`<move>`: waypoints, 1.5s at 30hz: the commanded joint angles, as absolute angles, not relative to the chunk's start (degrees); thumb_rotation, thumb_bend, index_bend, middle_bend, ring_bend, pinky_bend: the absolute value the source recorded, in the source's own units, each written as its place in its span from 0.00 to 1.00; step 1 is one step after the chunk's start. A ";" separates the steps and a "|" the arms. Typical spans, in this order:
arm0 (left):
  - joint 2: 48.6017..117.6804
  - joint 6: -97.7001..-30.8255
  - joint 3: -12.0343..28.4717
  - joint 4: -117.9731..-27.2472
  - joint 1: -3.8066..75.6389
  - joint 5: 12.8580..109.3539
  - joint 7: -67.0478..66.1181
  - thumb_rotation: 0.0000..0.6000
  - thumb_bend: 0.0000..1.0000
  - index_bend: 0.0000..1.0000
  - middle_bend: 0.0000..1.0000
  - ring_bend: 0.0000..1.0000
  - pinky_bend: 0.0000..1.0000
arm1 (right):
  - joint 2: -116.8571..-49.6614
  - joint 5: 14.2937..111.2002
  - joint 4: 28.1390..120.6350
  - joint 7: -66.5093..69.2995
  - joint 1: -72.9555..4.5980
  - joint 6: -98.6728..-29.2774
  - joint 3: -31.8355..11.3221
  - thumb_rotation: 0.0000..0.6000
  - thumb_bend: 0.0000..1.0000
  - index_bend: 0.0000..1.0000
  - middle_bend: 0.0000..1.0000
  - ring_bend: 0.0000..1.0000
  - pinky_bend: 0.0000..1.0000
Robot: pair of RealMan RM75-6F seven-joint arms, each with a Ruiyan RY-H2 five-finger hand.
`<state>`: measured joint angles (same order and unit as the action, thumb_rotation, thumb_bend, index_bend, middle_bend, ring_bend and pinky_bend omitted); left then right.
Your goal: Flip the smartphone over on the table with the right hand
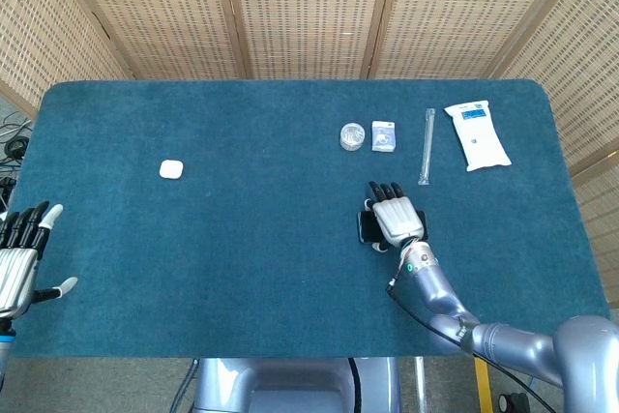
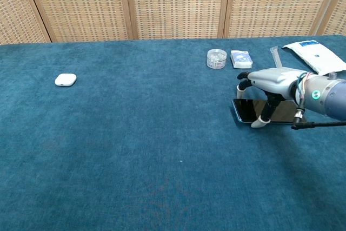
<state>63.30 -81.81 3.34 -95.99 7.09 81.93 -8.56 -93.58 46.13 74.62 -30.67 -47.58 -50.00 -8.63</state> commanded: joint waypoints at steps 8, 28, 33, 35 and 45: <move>62.96 -81.80 3.32 -96.31 7.16 82.05 -8.14 1.00 0.00 0.00 0.00 0.00 0.00 | -90.26 51.03 81.50 -23.03 -46.09 -51.33 -11.39 1.00 0.41 0.60 0.00 0.00 0.00; 62.26 -82.86 2.97 -96.79 6.82 83.32 -7.34 1.00 0.00 0.00 0.00 0.00 0.00 | -85.74 65.54 89.90 -1.58 -40.31 -56.07 -13.61 1.00 0.41 0.60 0.00 0.00 0.00; 62.42 -82.76 2.89 -96.87 6.88 83.33 -7.71 1.00 0.00 0.00 0.00 0.00 0.00 | -85.58 67.42 86.62 4.17 -38.89 -55.51 -12.74 1.00 0.41 0.60 0.00 0.00 0.00; 62.46 -82.66 2.87 -96.86 6.91 83.29 -7.86 1.00 0.00 0.00 0.00 0.00 0.00 | -85.47 67.30 85.57 5.81 -38.45 -55.12 -12.63 1.00 0.41 0.60 0.00 0.00 0.00; 62.46 -82.96 2.91 -97.14 6.77 83.14 -8.02 1.00 0.00 0.00 0.00 0.00 0.00 | -79.42 75.43 81.06 19.22 -35.04 -53.22 -8.70 1.00 0.22 0.00 0.00 0.00 0.00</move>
